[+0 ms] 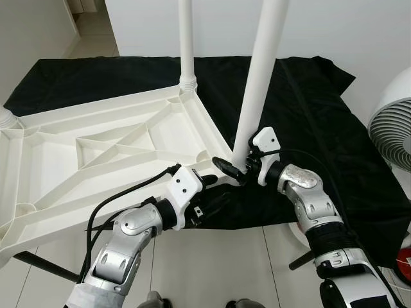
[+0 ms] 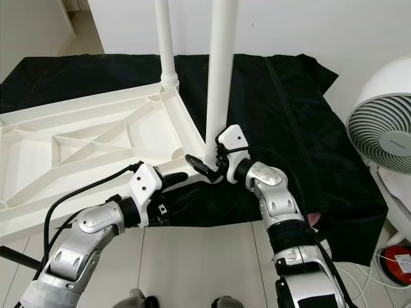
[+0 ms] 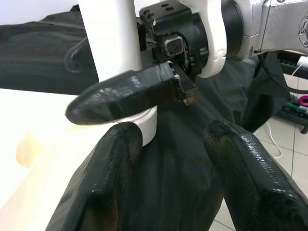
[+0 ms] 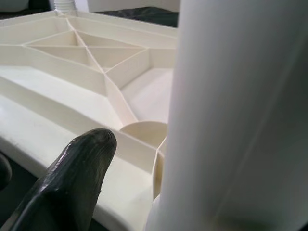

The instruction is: Building children table

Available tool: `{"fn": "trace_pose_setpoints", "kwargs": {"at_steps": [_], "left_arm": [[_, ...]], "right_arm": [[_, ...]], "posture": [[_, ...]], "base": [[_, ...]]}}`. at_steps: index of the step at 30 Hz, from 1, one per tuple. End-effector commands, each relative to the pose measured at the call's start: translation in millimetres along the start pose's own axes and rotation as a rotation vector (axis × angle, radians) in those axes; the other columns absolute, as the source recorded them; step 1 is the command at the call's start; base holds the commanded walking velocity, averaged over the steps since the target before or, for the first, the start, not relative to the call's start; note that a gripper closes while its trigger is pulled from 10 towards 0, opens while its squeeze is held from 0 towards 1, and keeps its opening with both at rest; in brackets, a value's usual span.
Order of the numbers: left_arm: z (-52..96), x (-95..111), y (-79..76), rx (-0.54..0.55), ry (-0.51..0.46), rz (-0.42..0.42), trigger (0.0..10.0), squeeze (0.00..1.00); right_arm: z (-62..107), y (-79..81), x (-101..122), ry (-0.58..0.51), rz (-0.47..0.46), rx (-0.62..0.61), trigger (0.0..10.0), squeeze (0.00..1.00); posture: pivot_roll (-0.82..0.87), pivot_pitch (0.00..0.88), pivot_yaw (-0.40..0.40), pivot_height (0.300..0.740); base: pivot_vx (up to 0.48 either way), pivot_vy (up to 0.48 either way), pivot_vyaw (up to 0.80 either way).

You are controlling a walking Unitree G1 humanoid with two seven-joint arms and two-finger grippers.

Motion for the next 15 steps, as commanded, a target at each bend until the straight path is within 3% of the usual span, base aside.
{"fn": "trace_pose_setpoints", "kwargs": {"at_steps": [1,2,3,4,6,7,15], "left_arm": [[1.9,-0.1,-0.3,0.029,0.005,0.003,10.0,0.0],[2.1,-0.4,-0.6,0.029,0.005,0.004,10.0,0.0],[2.1,-0.4,-0.6,0.029,0.005,0.004,10.0,0.0],[2.2,-0.6,-0.7,0.031,0.005,0.007,10.0,0.0],[2.2,-0.6,-0.7,0.031,0.005,0.007,10.0,0.0],[2.2,-0.5,-0.5,0.032,0.005,0.008,10.0,0.0],[0.9,0.2,0.2,0.03,0.002,0.006,10.0,0.0]], "right_arm": [[-3.6,2.5,-3.9,0.027,0.019,0.038,9.9,0.0],[-4.2,3.2,-6.7,0.036,0.024,0.044,7.5,0.0],[-4.2,3.2,-6.7,0.036,0.024,0.044,7.5,0.0],[-4.4,4.9,-10.4,0.036,0.015,0.071,0.7,0.0],[-4.4,4.9,-10.4,0.036,0.015,0.071,0.7,0.0],[-4.0,6.1,-11.3,0.034,0.004,0.081,0.0,0.0],[-1.0,3.4,-16.2,0.027,0.0,0.082,0.0,0.0]], "posture": [[-0.05,0.075,0.043,0.74],[-0.05,0.075,0.043,0.74],[-0.05,0.075,0.043,0.74],[-0.05,0.075,0.043,0.74],[-0.05,0.075,0.043,0.74],[-0.05,0.075,0.043,0.74],[-0.05,0.072,0.042,0.74]], "base": [[0.0,0.0,0.0],[0.0,0.0,0.0],[0.0,0.0,0.0],[0.0,0.0,0.0],[0.0,0.0,0.0],[0.0,0.0,0.0],[0.0,0.0,0.0]]}}
Point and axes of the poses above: a point about 5 cm out from each wrist's last joint towards the gripper, its own z axis pointing back from the gripper into the wrist, its own x axis along the axis of the wrist's last joint, y = z × x, the point moved 4 cm from there along -z, pointing out of the wrist towards the gripper, and after that the axes turned 3 degrees about -z, right-handed, at the moved point
